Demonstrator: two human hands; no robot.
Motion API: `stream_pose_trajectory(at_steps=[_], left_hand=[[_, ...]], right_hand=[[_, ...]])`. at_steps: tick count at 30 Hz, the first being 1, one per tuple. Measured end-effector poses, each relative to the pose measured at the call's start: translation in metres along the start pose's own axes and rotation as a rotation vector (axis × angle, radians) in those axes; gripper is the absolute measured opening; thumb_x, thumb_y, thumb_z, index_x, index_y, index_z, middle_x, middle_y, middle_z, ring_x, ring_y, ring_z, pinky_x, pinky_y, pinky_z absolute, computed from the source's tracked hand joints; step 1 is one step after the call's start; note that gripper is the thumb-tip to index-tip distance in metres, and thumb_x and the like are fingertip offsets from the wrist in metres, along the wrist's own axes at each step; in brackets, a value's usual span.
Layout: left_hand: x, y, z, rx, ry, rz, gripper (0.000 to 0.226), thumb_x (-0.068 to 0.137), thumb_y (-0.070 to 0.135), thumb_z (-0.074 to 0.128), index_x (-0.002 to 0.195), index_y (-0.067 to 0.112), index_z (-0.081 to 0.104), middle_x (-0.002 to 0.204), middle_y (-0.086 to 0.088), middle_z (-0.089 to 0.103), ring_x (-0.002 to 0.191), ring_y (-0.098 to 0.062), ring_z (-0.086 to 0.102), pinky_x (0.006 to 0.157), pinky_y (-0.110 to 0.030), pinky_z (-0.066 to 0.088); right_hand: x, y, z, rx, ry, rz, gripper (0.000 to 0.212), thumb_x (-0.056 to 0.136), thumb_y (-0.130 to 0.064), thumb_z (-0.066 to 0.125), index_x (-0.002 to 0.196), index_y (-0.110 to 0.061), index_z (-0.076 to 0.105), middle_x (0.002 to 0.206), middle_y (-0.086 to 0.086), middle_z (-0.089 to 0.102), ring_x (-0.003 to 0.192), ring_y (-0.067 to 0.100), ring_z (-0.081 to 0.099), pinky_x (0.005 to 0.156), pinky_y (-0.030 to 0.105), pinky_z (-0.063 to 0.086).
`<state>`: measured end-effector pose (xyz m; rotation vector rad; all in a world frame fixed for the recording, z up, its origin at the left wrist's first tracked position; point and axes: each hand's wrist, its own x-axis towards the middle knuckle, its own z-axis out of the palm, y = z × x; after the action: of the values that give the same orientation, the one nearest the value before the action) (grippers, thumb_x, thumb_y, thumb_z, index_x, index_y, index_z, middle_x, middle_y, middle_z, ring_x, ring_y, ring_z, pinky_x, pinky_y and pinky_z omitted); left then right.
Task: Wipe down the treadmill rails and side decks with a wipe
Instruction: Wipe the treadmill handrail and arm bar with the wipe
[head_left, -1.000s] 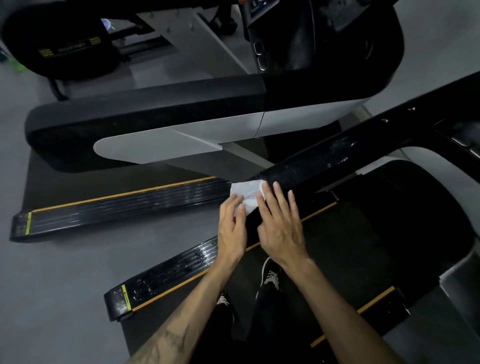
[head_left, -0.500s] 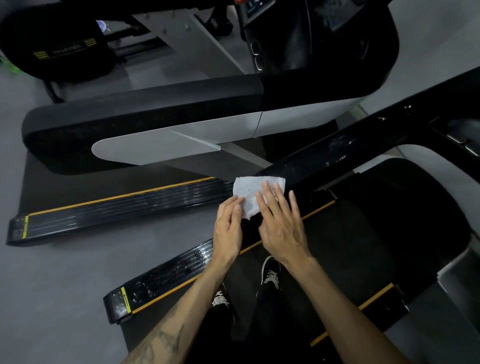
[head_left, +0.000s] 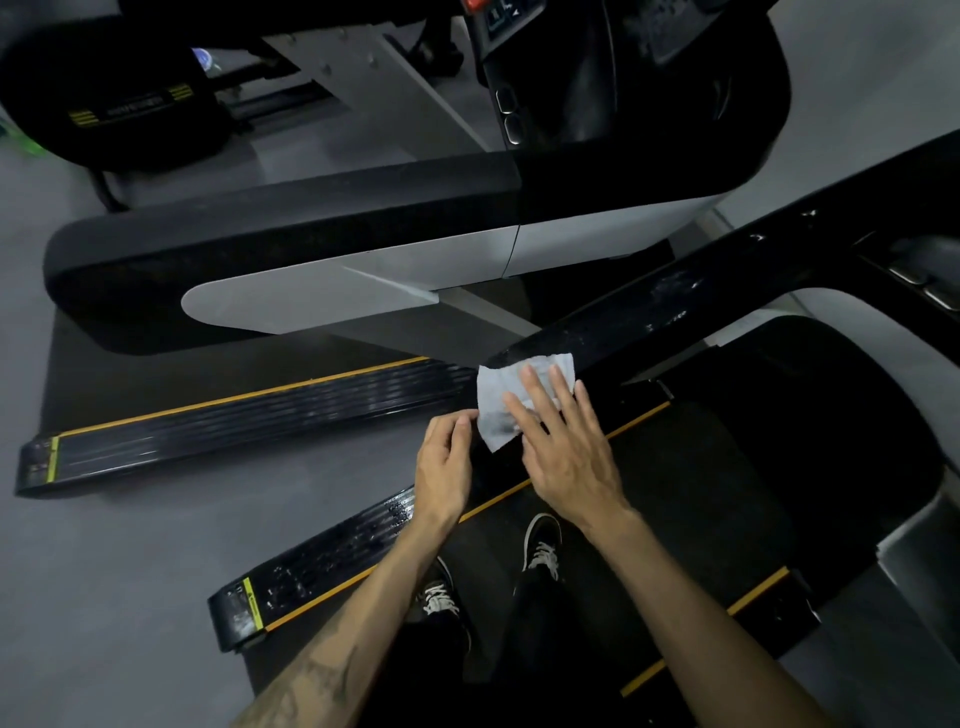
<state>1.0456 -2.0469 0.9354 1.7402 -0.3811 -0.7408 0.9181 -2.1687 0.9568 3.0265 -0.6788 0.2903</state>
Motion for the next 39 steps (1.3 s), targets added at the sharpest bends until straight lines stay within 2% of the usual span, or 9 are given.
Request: stream_pose_trajectory(at_steps=[3, 8, 13, 18, 24, 28, 31, 36, 39], left_hand=[[0.000, 0.004, 0.000, 0.017, 0.027, 0.035, 0.025, 0.110, 0.025, 0.047, 0.117, 0.025, 0.072, 0.116, 0.010, 0.064, 0.112, -0.007, 0.061, 0.103, -0.041, 0.050], [0.002, 0.008, -0.001, 0.002, 0.044, 0.061, 0.024, 0.110, 0.020, 0.047, 0.119, 0.025, 0.069, 0.118, 0.009, 0.062, 0.112, 0.000, 0.059, 0.104, -0.032, 0.048], [0.006, 0.001, 0.000, 0.007, 0.050, 0.075, 0.025, 0.108, 0.024, 0.049, 0.123, 0.021, 0.068, 0.121, 0.010, 0.061, 0.119, -0.008, 0.059, 0.108, -0.040, 0.048], [0.005, 0.005, 0.001, 0.046, 0.058, 0.076, 0.024, 0.109, 0.019, 0.048, 0.124, 0.022, 0.066, 0.120, 0.011, 0.060, 0.118, -0.007, 0.058, 0.108, -0.034, 0.046], [0.003, 0.010, 0.004, 0.054, 0.038, 0.073, 0.024, 0.109, 0.019, 0.048, 0.123, 0.021, 0.067, 0.118, 0.012, 0.060, 0.113, 0.002, 0.057, 0.101, -0.023, 0.045], [0.006, 0.014, 0.003, 0.081, 0.035, 0.111, 0.025, 0.109, 0.017, 0.048, 0.124, 0.018, 0.068, 0.120, 0.008, 0.060, 0.114, 0.004, 0.055, 0.099, -0.014, 0.041], [0.009, 0.016, 0.002, 0.103, 0.040, 0.132, 0.024, 0.109, 0.017, 0.048, 0.125, 0.019, 0.067, 0.121, 0.006, 0.059, 0.115, 0.006, 0.054, 0.098, -0.009, 0.039], [0.010, 0.018, 0.005, 0.108, 0.053, 0.151, 0.024, 0.109, 0.015, 0.048, 0.124, 0.019, 0.066, 0.123, 0.002, 0.058, 0.113, 0.010, 0.052, 0.096, -0.005, 0.036], [0.012, 0.022, 0.008, 0.108, 0.045, 0.161, 0.025, 0.109, 0.013, 0.047, 0.126, 0.015, 0.065, 0.126, 0.000, 0.058, 0.115, 0.012, 0.050, 0.097, -0.003, 0.034]], right_hand=[[0.013, -0.008, -0.001, 0.003, 0.013, 0.068, 0.059, 0.099, -0.024, 0.044, 0.156, -0.005, 0.040, 0.168, 0.020, 0.023, 0.156, 0.041, 0.015, 0.126, 0.057, 0.018], [0.039, -0.030, -0.003, -0.018, -0.087, 0.148, 0.062, 0.101, -0.038, 0.031, 0.159, -0.015, 0.035, 0.170, 0.020, 0.014, 0.157, 0.043, 0.008, 0.126, 0.058, 0.016], [0.003, -0.001, 0.003, 0.040, 0.003, -0.046, 0.056, 0.100, -0.019, 0.046, 0.156, -0.009, 0.042, 0.169, 0.016, 0.020, 0.158, 0.037, 0.012, 0.125, 0.055, 0.022], [0.012, 0.004, -0.006, 0.079, 0.073, 0.063, 0.054, 0.100, -0.014, 0.045, 0.152, 0.003, 0.042, 0.164, 0.022, 0.030, 0.155, 0.040, 0.022, 0.122, 0.056, 0.030], [0.050, -0.023, -0.008, 0.013, -0.042, 0.132, 0.061, 0.100, -0.037, 0.034, 0.153, -0.009, 0.045, 0.163, 0.024, 0.032, 0.153, 0.045, 0.025, 0.122, 0.059, 0.027], [0.017, -0.005, 0.000, 0.098, 0.041, -0.003, 0.054, 0.102, -0.017, 0.041, 0.154, -0.001, 0.041, 0.166, 0.019, 0.027, 0.156, 0.034, 0.021, 0.122, 0.052, 0.031], [0.005, 0.010, -0.001, 0.176, 0.109, -0.008, 0.053, 0.100, -0.003, 0.042, 0.152, 0.006, 0.040, 0.165, 0.020, 0.030, 0.156, 0.030, 0.025, 0.123, 0.045, 0.033], [0.034, -0.009, -0.005, 0.140, 0.096, 0.160, 0.056, 0.100, -0.018, 0.044, 0.151, 0.006, 0.043, 0.163, 0.023, 0.034, 0.153, 0.035, 0.029, 0.124, 0.049, 0.030], [0.039, -0.021, -0.002, 0.088, 0.053, 0.127, 0.055, 0.105, -0.026, 0.038, 0.155, -0.002, 0.039, 0.165, 0.022, 0.028, 0.155, 0.037, 0.022, 0.125, 0.053, 0.026]])
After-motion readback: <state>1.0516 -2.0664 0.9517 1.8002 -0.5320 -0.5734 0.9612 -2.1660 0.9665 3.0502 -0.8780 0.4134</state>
